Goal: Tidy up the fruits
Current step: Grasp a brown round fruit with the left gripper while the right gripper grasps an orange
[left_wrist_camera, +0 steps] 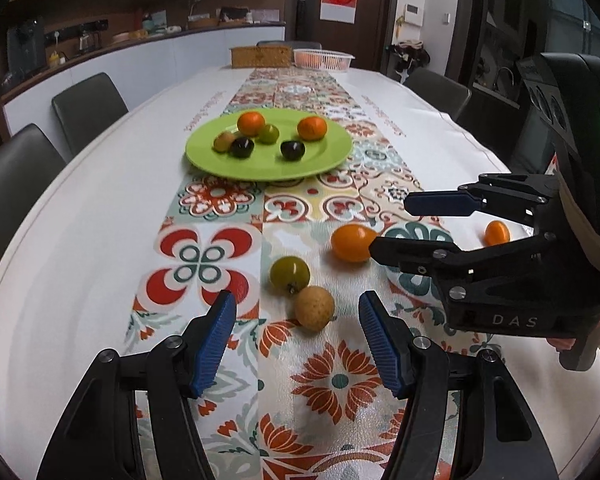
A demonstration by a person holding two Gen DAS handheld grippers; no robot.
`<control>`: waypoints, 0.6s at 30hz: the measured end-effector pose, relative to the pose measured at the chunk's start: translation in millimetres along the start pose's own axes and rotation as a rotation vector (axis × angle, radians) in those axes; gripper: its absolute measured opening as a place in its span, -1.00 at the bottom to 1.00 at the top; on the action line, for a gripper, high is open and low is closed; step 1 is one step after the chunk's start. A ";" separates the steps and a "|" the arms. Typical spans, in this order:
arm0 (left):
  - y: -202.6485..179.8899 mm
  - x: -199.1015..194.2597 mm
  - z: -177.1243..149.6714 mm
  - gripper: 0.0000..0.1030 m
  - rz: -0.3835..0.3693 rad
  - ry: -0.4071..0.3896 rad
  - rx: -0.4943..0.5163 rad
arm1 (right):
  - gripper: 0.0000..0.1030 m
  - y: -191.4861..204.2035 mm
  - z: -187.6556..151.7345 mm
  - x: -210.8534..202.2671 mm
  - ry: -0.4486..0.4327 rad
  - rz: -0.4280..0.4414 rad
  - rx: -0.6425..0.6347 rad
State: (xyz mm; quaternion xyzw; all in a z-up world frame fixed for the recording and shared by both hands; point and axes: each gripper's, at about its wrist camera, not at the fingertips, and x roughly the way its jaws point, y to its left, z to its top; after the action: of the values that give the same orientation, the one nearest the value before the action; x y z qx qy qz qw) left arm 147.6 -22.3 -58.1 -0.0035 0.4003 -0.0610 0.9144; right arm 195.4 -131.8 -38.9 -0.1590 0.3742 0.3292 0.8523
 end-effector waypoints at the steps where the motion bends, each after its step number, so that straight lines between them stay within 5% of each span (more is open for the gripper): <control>1: -0.1 1.8 -0.6 0.18 -0.002 0.005 0.000 | 0.03 -1.1 -0.7 3.2 0.007 0.005 0.003; 18: -4.3 21.9 -1.4 -0.30 -0.058 0.075 -0.030 | -0.05 -1.8 0.8 36.9 0.063 0.037 0.001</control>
State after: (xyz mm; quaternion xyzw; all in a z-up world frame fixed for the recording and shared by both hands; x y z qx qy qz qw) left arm 160.8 -28.9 -74.8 -0.0267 0.4349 -0.0817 0.8963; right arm 215.6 -116.4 -65.8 -0.1619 0.4037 0.3397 0.8339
